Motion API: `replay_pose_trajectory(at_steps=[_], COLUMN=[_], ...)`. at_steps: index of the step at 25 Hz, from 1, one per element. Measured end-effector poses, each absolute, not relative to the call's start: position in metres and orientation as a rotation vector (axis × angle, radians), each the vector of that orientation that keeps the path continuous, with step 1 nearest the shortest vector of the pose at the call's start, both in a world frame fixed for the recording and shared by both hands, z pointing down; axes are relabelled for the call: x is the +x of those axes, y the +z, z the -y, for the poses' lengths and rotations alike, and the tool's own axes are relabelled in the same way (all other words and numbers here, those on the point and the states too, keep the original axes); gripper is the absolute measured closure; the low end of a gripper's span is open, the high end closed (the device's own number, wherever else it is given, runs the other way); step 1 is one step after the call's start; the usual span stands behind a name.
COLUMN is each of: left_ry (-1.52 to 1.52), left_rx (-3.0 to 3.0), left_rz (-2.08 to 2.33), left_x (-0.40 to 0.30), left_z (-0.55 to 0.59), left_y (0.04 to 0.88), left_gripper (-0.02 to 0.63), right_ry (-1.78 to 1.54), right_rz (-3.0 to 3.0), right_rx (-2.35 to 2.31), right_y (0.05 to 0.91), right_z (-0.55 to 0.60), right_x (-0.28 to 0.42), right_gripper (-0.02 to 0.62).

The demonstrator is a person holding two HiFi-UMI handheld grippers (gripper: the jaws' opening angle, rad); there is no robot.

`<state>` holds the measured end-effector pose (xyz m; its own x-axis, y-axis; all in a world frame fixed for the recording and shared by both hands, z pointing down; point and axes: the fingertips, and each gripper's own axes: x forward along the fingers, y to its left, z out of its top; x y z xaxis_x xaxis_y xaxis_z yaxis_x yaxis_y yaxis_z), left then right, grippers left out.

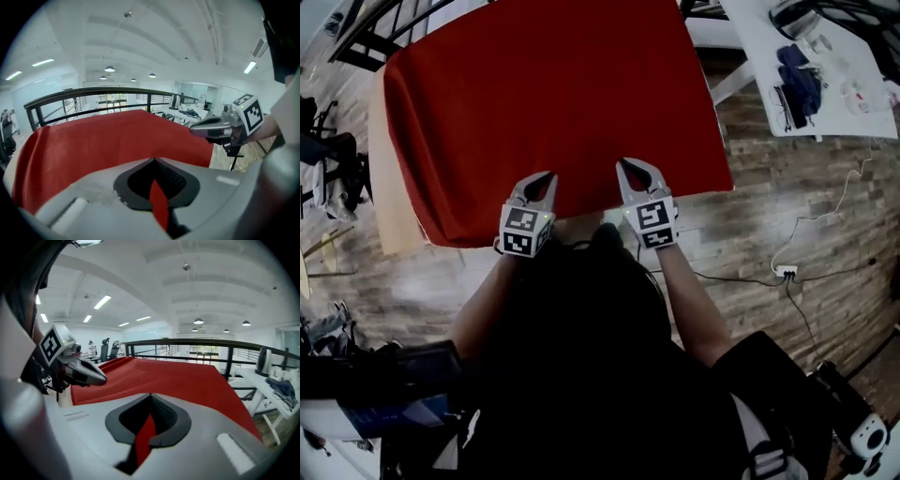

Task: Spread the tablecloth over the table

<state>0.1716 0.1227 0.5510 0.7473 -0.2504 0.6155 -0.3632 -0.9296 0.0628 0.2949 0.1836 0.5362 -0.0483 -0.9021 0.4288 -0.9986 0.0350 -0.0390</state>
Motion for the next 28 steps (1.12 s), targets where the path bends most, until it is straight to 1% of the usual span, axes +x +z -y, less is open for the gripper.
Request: replay_pose_trajectory(at_steps=[3,7,11,15,17,20,23,28], left_ry=[0.844,0.750,0.689,0.697,0.723,0.763,0.738,0.701], left_rx=[2.769,2.753,2.676,2.538,2.466,2.346,2.215,2.143], left_rz=[0.607,0.653,0.804,1.023,1.096,1.151,1.174,1.118], left_x=[0.122,0.050,-0.058,-0.171,-0.219,-0.276,-0.308,-0.320], left_z=[-0.108,-0.094,-0.066,-0.045,-0.038,-0.040,-0.042,-0.039], left_y=[0.536,0.521,0.522,0.543,0.558,0.591,0.627,0.667], left_gripper=[0.600,0.600,0.600,0.594,0.489,0.400,0.393,0.394], right_ry=[0.460,0.484,0.449,0.422,0.418,0.439,0.417,0.412], right_rz=[2.136,2.202,2.290,2.361,2.375,2.383,2.359,2.312], right_rx=[1.822,1.773,1.684,1.536,1.472,1.370,1.236,1.168], right_y=[0.530,0.518,0.505,0.507,0.511,0.519,0.529,0.533], right_z=[-0.151,-0.116,-0.075,-0.048,-0.039,-0.035,-0.036,-0.026], right_x=[0.228,0.150,0.050,-0.048,-0.089,-0.143,-0.174,-0.183], right_gripper=[0.586,0.586,0.586,0.586,0.586,0.586,0.586,0.586])
